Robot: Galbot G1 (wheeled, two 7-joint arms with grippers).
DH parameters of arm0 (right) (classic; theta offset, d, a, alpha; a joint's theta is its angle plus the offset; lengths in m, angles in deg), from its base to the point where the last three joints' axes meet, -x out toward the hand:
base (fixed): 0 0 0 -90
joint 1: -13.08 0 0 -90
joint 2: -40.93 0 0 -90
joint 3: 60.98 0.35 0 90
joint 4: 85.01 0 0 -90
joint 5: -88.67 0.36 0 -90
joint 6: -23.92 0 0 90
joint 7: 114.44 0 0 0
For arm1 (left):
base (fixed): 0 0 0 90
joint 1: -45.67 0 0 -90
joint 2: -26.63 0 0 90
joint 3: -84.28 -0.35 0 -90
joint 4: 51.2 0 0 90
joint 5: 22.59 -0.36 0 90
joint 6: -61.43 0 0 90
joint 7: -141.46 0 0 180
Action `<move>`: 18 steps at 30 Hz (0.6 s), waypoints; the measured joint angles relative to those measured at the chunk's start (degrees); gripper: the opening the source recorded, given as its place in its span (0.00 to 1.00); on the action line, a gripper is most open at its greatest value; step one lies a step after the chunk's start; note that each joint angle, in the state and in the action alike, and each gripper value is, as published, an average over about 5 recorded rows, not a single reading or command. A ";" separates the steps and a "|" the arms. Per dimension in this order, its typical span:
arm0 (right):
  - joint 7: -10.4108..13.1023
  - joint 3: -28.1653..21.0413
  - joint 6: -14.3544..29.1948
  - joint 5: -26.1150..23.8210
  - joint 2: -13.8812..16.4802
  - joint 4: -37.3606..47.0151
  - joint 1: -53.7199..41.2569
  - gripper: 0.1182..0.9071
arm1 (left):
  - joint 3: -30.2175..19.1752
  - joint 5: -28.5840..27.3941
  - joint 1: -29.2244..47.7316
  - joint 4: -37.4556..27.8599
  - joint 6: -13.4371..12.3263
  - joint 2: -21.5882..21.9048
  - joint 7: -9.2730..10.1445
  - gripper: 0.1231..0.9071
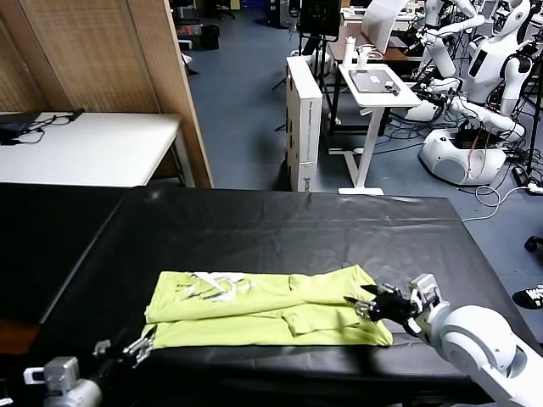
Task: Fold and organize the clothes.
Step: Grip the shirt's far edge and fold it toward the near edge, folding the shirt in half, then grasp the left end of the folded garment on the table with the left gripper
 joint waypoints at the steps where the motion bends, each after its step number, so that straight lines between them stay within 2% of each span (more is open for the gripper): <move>1: 0.36 -0.13 0.67 -0.46 -1.01 0.79 -0.59 1.00 | -0.42 0.15 1.66 -0.56 0.05 -0.08 0.11 1.00; 6: 0.55 -1.62 2.63 -2.70 -6.43 5.66 -4.39 1.00 | -3.20 0.29 10.48 -4.85 0.37 -0.58 0.05 1.00; 9: 0.03 -2.24 3.06 -3.42 -8.69 8.47 -6.01 1.00 | -4.85 -0.03 14.53 -7.70 0.39 -1.05 -0.65 1.00; 13: -0.47 -2.66 3.57 -4.44 -10.63 11.66 -6.85 1.00 | -6.73 -0.33 17.93 -11.14 0.41 -1.62 -1.64 1.00; 18: -0.63 -2.96 4.27 -5.12 -12.11 14.25 -7.13 1.00 | -8.37 -0.41 20.24 -14.55 0.52 -1.95 -1.76 1.00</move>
